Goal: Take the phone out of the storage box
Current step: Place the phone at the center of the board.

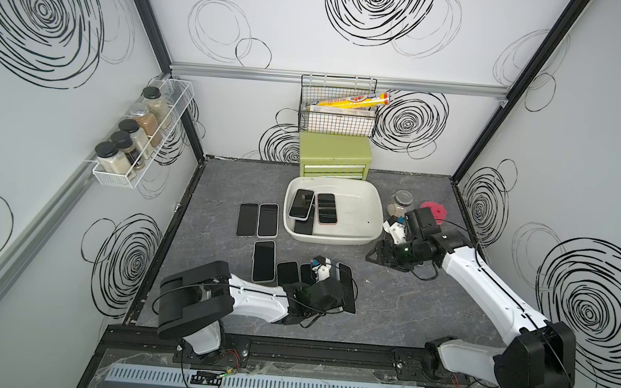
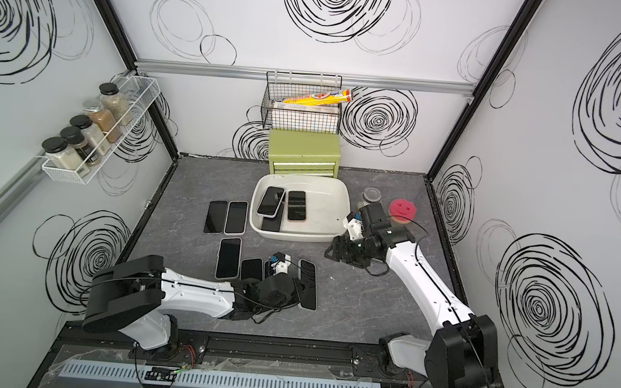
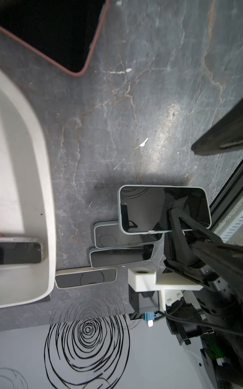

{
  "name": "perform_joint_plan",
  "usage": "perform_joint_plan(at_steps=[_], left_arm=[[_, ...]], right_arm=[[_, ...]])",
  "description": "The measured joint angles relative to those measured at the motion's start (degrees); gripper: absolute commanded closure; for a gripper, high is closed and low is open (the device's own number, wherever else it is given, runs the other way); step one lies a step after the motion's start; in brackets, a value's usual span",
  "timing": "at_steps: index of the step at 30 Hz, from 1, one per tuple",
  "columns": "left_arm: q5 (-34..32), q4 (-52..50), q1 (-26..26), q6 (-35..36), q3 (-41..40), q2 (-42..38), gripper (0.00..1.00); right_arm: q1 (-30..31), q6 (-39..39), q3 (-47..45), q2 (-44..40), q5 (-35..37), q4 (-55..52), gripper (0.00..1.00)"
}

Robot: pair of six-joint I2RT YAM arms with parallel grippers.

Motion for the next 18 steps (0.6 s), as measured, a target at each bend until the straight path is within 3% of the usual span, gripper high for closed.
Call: perform_joint_plan(at_steps=[6, 12, 16, 18], left_arm=[[0.42, 3.04, 1.92, 1.51, -0.07, 2.95, 0.95], [1.62, 4.9, 3.19, 2.21, -0.13, 5.01, 0.9], [2.71, 5.88, 3.96, 3.13, -0.44, 5.49, 0.72], [2.91, 5.11, 4.52, 4.09, -0.28, 6.01, 0.54]], right_arm=[[0.0, -0.09, -6.27, -1.18, 0.42, 0.33, 0.53], [0.0, 0.15, -10.29, -1.38, -0.2, 1.27, 0.58], [0.0, 0.11, -12.52, -1.01, -0.92, 2.8, 0.61], [0.0, 0.11, -13.75, -0.31, -1.07, 3.63, 0.64]])
